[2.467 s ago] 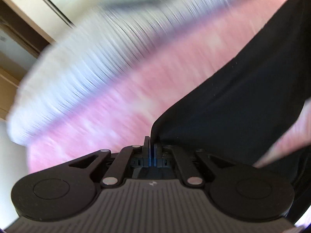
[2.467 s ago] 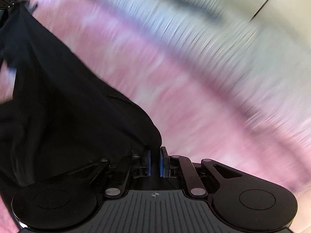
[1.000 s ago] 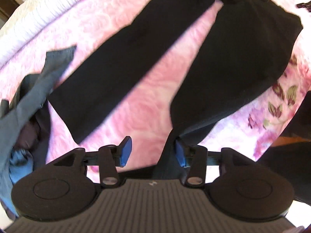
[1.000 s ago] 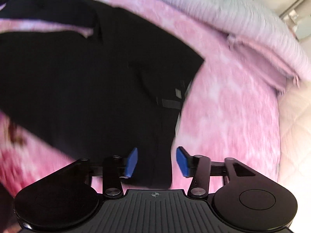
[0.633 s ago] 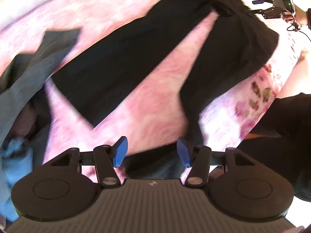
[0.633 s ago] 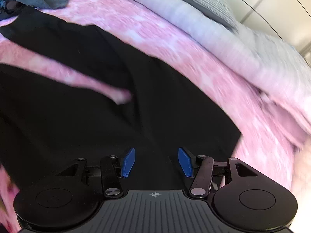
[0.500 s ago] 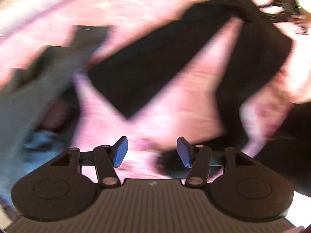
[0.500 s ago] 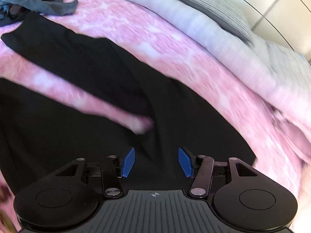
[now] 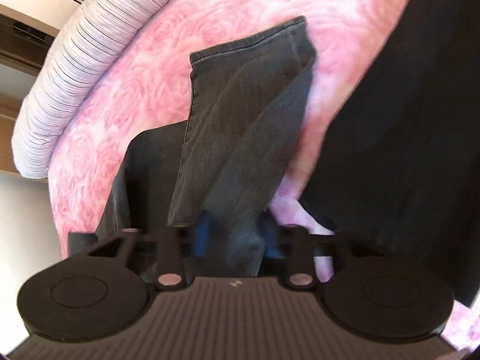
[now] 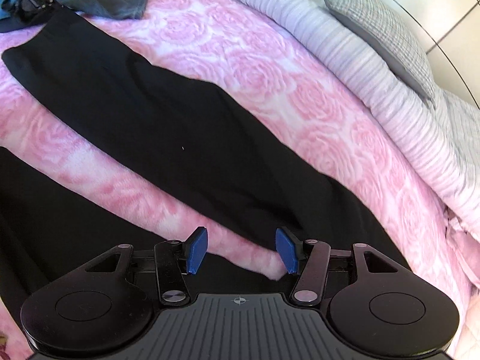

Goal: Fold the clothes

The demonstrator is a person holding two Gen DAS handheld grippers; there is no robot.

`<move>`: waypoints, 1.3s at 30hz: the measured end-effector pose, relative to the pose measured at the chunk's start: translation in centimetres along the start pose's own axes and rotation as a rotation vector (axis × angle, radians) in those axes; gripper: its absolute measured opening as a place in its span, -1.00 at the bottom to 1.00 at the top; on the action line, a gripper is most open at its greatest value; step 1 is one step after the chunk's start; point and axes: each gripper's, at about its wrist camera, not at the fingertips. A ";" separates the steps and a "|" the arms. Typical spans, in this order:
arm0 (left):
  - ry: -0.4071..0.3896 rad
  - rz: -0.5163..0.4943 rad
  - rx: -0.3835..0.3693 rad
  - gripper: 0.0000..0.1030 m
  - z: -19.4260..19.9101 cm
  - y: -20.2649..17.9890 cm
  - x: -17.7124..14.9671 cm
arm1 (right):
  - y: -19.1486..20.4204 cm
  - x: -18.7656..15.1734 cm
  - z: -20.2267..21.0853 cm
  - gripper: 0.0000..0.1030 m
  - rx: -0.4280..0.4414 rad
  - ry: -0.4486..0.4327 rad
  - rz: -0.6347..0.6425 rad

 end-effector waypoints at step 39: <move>0.004 -0.166 -0.280 -1.00 3.6 -5.7 6.0 | -8.6 -1.9 -11.0 0.19 0.077 -0.011 0.169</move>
Point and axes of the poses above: each gripper's, at about its wrist camera, not at the fingertips, and z roughly against the way its jaws point, y to its left, x to its top, and after that the axes turned 12 degrees about -x, right-handed
